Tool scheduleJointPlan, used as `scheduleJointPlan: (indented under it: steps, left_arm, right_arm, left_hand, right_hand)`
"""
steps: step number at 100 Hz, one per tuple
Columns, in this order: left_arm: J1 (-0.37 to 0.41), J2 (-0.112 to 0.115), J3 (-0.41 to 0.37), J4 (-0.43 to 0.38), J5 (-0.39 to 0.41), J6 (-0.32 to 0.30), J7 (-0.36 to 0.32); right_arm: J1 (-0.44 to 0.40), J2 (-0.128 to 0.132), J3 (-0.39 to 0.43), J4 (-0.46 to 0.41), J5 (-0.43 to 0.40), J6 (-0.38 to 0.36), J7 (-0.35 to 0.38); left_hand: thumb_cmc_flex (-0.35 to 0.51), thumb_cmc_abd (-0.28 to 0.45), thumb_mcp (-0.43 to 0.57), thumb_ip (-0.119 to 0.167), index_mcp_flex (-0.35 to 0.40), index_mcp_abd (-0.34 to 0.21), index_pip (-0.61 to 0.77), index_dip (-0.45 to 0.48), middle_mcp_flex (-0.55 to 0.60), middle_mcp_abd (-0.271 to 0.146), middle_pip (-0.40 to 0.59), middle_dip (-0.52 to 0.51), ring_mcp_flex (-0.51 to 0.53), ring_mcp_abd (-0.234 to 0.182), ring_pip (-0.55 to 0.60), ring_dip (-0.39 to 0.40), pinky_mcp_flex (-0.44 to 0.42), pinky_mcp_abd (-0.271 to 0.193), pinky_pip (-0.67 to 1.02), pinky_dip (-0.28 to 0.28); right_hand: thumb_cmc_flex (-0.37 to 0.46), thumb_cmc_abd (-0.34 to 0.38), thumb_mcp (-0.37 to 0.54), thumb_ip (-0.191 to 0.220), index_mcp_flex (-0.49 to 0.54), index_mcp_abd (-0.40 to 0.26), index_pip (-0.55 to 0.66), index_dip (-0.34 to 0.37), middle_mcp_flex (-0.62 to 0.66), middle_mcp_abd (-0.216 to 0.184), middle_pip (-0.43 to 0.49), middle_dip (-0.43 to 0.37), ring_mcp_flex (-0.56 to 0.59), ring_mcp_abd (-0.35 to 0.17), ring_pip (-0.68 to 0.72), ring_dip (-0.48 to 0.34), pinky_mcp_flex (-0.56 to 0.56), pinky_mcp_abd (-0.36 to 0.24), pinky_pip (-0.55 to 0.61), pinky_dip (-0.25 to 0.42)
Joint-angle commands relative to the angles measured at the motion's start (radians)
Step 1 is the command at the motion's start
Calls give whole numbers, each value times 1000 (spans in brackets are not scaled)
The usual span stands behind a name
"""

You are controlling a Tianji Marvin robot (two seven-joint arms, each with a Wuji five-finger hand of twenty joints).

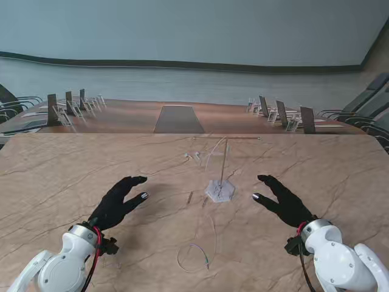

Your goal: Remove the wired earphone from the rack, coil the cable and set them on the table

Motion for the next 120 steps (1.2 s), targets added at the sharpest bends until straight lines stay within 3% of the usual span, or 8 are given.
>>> scheduleJointPlan:
  steps: [1,68,120]
  left_arm:
    - [0,-3,5,4,-7,6,-3]
    - [-35,-4,55,43,-27,28,-7]
    - [-263,-5,222,156,-88,62,-64]
  right_arm:
    - [-1,-2,-4,-6,-1,7,2]
    - [-21,2,-15,-32,-11,26,24]
    - [-16,8,-7,-35,-5,33,57]
  left_hand:
    - [15,15,0,4,4,-13,5,-7,9,6,5,-4,1,-1,11,-8,6,-9,-11,15]
    - [17,-4,0,6,5,-33,13,3,23,-5,5,6,10,-9,13,-7,7,4,-8,20]
    - [51,-79,11,15,-28,-85,64,43,26,-27,25,25,32,-9,25,5,26,28,7,35]
  right_hand:
    - [3,47,-18,-20,-5,-20,8,16,-26,1,-14,6,-32,-14,-8,-7,-13,-32,8,15]
    - [13,49,-26,-19,-6,-18,19,34,-25,4,-14,7,-32,-11,-9,-10,-12,-29,5,12]
    - [21,51,-33,-17,-8,-17,53,39,-26,5,-13,12,-33,-10,-8,-9,-13,-27,7,14]
